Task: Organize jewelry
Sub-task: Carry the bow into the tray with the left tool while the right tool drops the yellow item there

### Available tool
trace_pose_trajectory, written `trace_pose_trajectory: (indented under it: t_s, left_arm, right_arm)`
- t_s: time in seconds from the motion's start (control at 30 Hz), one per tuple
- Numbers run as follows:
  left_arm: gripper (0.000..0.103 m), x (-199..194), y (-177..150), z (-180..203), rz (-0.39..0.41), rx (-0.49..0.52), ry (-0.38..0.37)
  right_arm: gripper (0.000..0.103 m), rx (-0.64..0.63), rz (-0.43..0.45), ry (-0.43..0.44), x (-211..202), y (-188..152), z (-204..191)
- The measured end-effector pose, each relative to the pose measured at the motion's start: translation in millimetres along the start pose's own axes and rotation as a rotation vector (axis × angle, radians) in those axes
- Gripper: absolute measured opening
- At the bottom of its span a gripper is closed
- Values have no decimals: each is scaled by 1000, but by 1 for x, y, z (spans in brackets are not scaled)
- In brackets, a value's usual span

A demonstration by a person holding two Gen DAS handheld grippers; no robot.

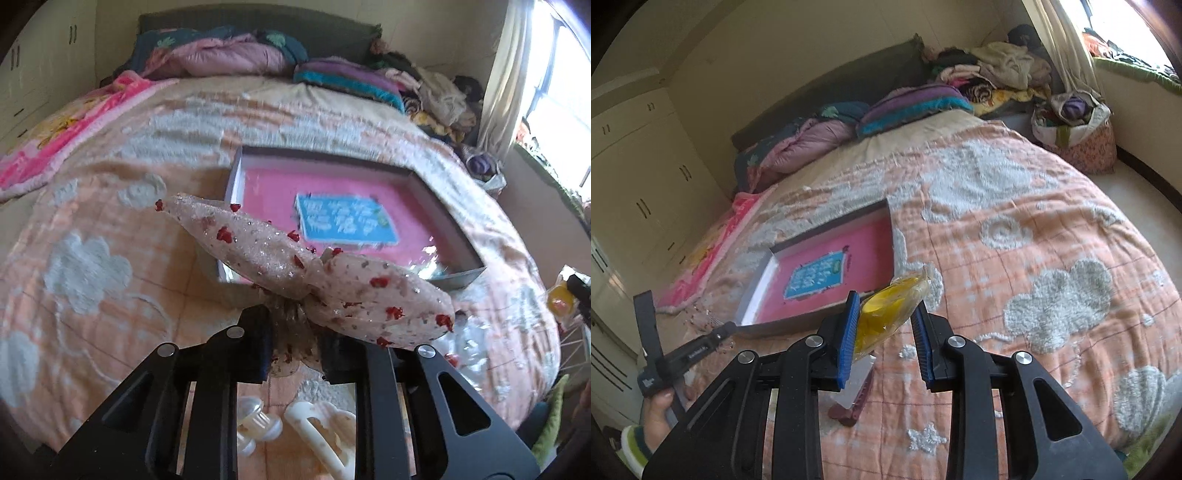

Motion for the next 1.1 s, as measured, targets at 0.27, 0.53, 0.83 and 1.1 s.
trace_pose_trajectory:
  t_s: [0.27,0.53,0.83,1.1]
  left_arm:
    - [12,-35,40,0,69,23,4]
    - [13,-43,94,9,100,54,6]
    - [13,-13,122,17,76,68,-1]
    - [14,37,114,24,-8,96,-22]
  right_arm:
    - [27,-55,72,27,-31,27,-24]
    - [27,-97,118,49,-43,69,-47]
    - [27,-124,77,101,-5,110,-78]
    - [27,-161,-2,72,56,120,-102]
Point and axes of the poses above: each gripper's, at about its wrist camera, not at the fingertips, and x roughly the way its jaws point, z to its right, y to its top, the point moved 9 cm from there along x, roughly the way its jaws point, and after that the axes turned 15 degrees about -z, right-handed, at the moved point
